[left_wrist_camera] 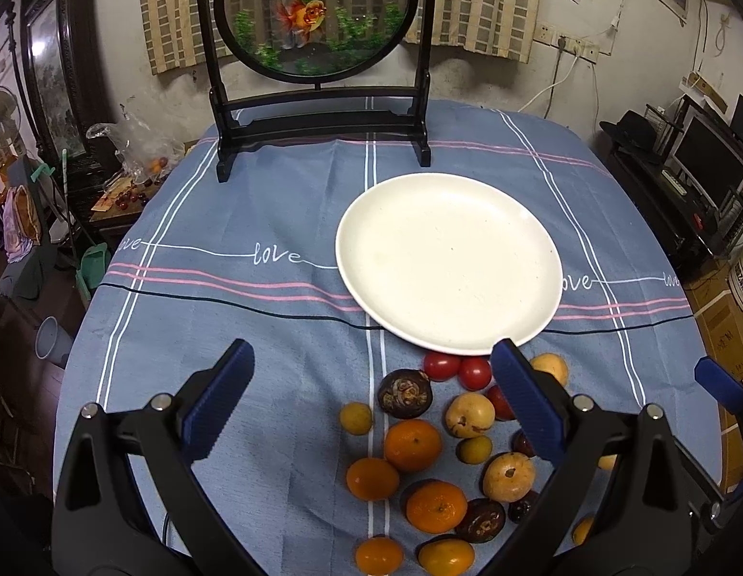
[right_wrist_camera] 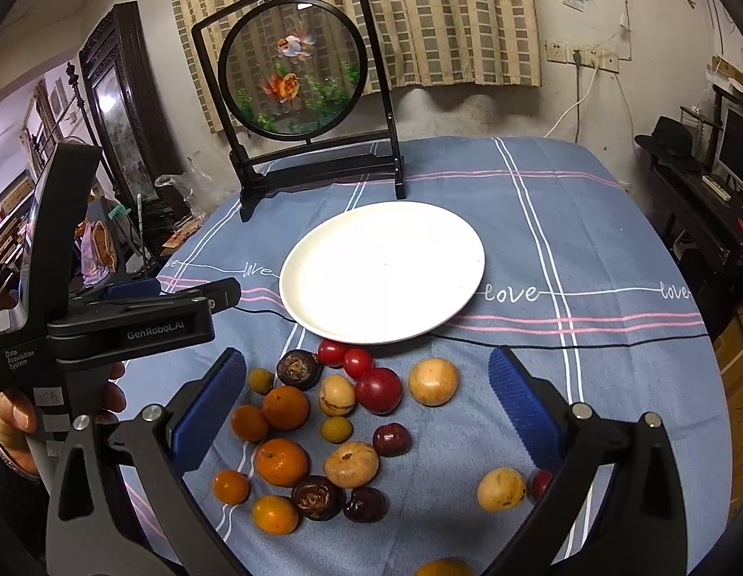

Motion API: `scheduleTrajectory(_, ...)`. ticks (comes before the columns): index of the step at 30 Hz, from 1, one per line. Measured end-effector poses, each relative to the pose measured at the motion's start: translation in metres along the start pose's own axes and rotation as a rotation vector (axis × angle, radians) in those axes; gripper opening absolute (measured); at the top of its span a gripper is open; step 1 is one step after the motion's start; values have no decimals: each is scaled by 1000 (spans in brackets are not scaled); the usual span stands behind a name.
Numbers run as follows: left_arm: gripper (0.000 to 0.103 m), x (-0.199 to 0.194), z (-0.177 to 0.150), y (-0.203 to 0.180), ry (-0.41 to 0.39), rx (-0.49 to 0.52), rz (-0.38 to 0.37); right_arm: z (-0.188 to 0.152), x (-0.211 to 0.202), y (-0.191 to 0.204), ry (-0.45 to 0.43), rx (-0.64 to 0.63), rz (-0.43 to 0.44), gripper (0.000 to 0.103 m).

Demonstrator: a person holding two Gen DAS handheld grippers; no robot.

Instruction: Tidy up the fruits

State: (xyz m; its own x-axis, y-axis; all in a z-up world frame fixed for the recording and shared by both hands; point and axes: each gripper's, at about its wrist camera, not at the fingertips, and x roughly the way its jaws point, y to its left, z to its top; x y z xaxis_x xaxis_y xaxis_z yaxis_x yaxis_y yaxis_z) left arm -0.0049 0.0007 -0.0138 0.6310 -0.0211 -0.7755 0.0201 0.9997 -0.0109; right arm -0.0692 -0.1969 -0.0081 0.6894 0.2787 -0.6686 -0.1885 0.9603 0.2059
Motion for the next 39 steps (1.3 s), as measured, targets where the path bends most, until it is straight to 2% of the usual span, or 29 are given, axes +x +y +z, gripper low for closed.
scheduleTrajectory(7,100,1,-5,-2,10,23,-13,-4,-3,0,11,1,-18,102)
scheduleTrajectory(11,100,-3,-20,1,25,95,-30,-16,-9,-11,58,-26,-38,102)
scheduleTrajectory(14,100,-5,-44,9,40,171,-33,-41,-14,-30,129,-50,-96,102)
scheduleTrajectory(18,100,-7,-91,17,117,268,-84,-81,-16,-47,241,-49,-138,102)
scheduleTrajectory(21,100,-8,-119,20,163,304,-121,-110,-18,-49,304,-69,-151,102)
scheduleTrajectory(23,100,-6,-133,21,192,304,-142,-122,-17,-47,334,-77,-147,102)
scheduleTrajectory(27,100,4,-150,17,239,293,-167,-133,-5,-46,390,-61,-115,94)
scheduleTrajectory(36,100,25,-152,16,275,243,-142,-138,11,-46,436,-40,-125,87)
scheduleTrajectory(39,100,31,-153,14,284,238,-140,-138,18,-49,438,-12,-119,81)
